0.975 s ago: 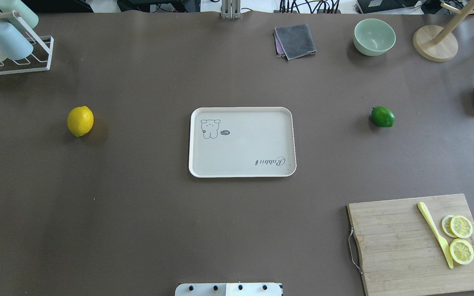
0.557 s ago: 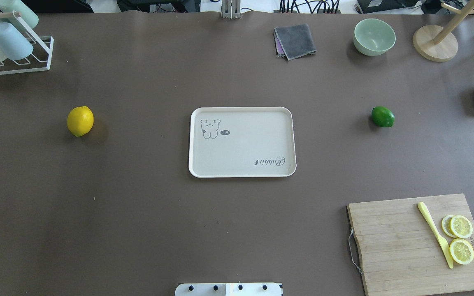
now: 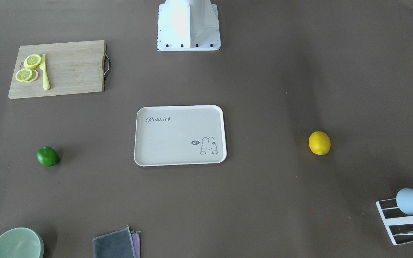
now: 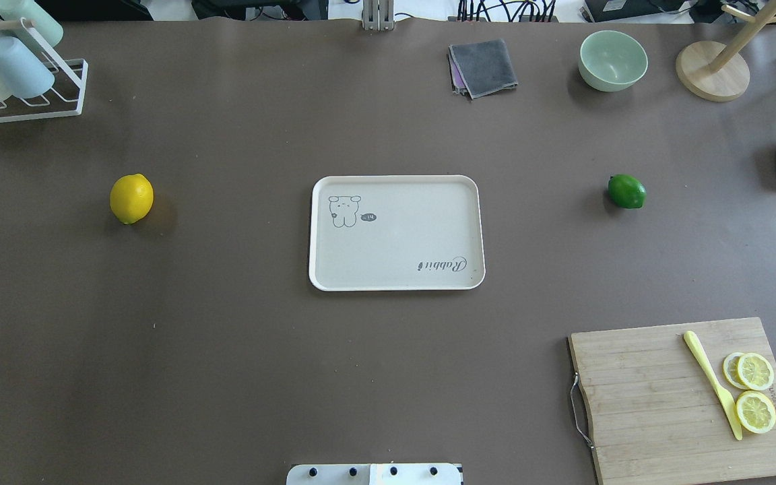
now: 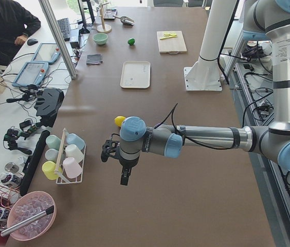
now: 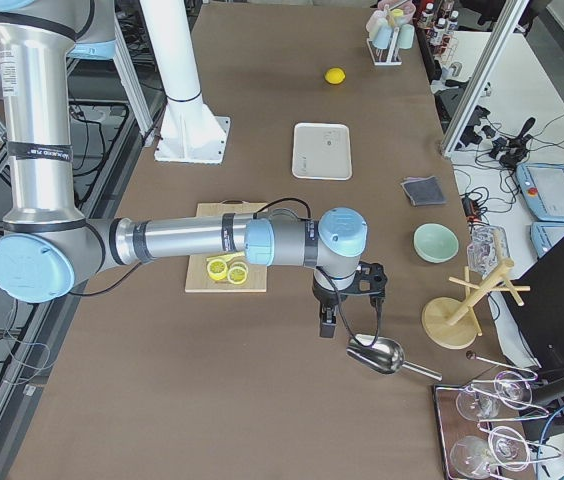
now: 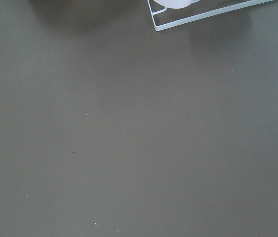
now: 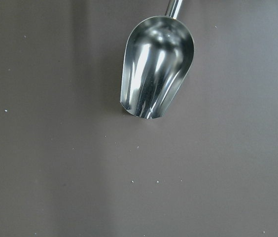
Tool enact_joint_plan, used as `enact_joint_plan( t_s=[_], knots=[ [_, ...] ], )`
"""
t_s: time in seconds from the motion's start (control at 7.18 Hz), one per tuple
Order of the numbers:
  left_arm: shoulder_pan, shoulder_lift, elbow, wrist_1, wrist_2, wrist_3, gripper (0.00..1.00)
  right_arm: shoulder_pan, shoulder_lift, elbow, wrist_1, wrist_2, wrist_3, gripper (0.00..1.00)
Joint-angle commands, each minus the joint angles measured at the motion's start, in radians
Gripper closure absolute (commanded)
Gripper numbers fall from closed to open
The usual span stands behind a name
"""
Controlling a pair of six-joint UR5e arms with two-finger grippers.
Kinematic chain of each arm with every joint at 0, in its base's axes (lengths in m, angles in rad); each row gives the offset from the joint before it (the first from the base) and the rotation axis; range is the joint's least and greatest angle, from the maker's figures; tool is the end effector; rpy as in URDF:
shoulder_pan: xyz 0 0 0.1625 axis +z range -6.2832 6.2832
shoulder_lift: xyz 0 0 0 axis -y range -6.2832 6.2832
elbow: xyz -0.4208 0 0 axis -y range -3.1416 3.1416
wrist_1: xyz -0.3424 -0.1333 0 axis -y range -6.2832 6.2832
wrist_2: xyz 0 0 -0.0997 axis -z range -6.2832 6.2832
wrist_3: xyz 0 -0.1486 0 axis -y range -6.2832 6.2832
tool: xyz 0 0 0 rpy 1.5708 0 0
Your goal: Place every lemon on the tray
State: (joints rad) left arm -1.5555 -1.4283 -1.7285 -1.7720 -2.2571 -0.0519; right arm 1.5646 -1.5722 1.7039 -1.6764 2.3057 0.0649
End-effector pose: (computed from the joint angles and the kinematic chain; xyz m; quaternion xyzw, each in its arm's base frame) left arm -0.0329 -0.4052 0.6647 0.0904 0.3377 0.0192 0.9367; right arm 0.0309 -0.4416 0.6459 -0.0006 -0.3594 0.0227 0.9329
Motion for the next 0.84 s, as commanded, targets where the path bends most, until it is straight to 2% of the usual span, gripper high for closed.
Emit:
enact_joint_plan(
  t_s=[0.0,0.7],
  knots=[
    [0.0,-0.001,0.001,-0.001,0.001,0.0,0.02,0.0,-0.005,0.007,0.0,0.004,0.003,0.0],
    [0.0,-0.027,0.001,-0.007,-0.001,0.003,0.02,0.0,0.005,0.016,0.001,-0.003,-0.002,0.0]
  ],
)
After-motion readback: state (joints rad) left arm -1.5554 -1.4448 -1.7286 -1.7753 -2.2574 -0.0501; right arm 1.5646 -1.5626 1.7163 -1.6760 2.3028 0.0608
